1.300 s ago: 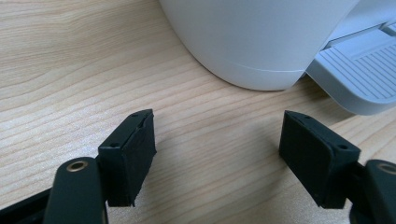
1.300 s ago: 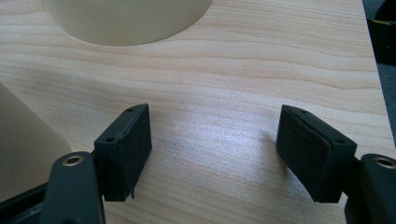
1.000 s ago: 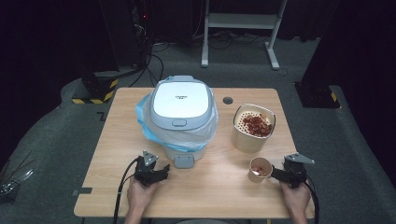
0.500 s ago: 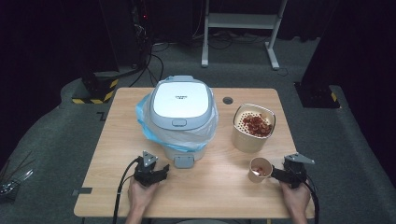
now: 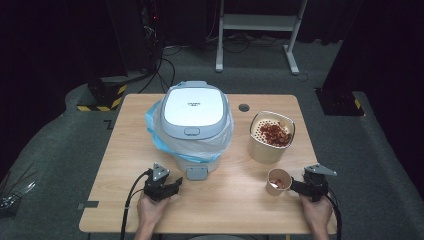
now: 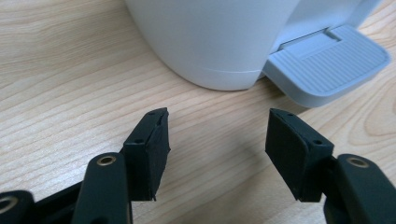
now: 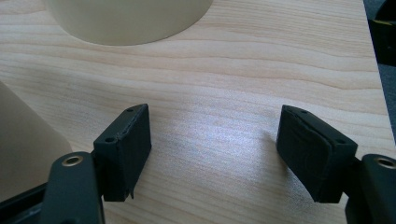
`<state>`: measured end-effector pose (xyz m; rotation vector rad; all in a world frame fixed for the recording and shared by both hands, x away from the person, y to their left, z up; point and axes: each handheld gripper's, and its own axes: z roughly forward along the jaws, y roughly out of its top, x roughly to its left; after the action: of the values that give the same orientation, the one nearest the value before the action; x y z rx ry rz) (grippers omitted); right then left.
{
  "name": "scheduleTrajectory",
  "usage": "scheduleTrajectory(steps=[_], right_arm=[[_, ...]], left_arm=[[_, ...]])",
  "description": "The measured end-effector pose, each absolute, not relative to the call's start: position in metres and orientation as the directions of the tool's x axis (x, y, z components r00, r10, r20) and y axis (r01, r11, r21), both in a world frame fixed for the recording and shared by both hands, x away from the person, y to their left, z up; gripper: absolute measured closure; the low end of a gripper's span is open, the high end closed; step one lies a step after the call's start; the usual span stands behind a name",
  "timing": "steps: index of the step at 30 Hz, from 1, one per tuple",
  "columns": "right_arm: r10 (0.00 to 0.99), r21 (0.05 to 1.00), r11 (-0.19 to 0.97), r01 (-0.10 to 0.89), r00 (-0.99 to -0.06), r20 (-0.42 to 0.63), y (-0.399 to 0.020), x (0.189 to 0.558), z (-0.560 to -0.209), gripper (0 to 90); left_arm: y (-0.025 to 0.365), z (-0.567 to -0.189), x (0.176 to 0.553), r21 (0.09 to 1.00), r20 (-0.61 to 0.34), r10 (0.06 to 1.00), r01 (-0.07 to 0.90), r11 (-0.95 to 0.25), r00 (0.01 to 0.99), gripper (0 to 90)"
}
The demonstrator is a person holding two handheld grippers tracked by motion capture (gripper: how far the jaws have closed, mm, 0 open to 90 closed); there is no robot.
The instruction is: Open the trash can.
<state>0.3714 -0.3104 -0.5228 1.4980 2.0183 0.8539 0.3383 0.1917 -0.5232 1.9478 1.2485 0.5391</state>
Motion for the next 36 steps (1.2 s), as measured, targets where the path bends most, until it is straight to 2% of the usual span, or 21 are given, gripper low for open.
scheduleTrajectory(steps=[9, 15, 20, 36], right_arm=[[0.959, 0.725, 0.205, 0.658, -0.284, -0.014, -0.31, 0.371, -0.523, 26.8], [0.959, 0.724, 0.205, 0.659, -0.284, -0.013, -0.31, 0.371, -0.523, 26.6], [0.959, 0.724, 0.204, 0.658, -0.284, -0.012, -0.31, 0.371, -0.523, 26.5], [0.958, 0.724, 0.207, 0.658, -0.287, -0.013, -0.31, 0.371, -0.523, 26.4]], left_arm=[[0.19, -0.518, 0.333, 0.793, -0.059, 0.881, 0.557, -0.245, 0.47, 42.4], [0.184, -0.512, 0.33, 0.806, -0.017, 0.86, 0.516, -0.29, 0.511, 45.8], [0.18, -0.51, 0.33, 0.808, -0.068, 0.837, 0.522, -0.273, 0.542, 47.5], [0.172, -0.504, 0.329, 0.828, -0.057, 0.808, 0.48, -0.29, 0.587, 54.2]])
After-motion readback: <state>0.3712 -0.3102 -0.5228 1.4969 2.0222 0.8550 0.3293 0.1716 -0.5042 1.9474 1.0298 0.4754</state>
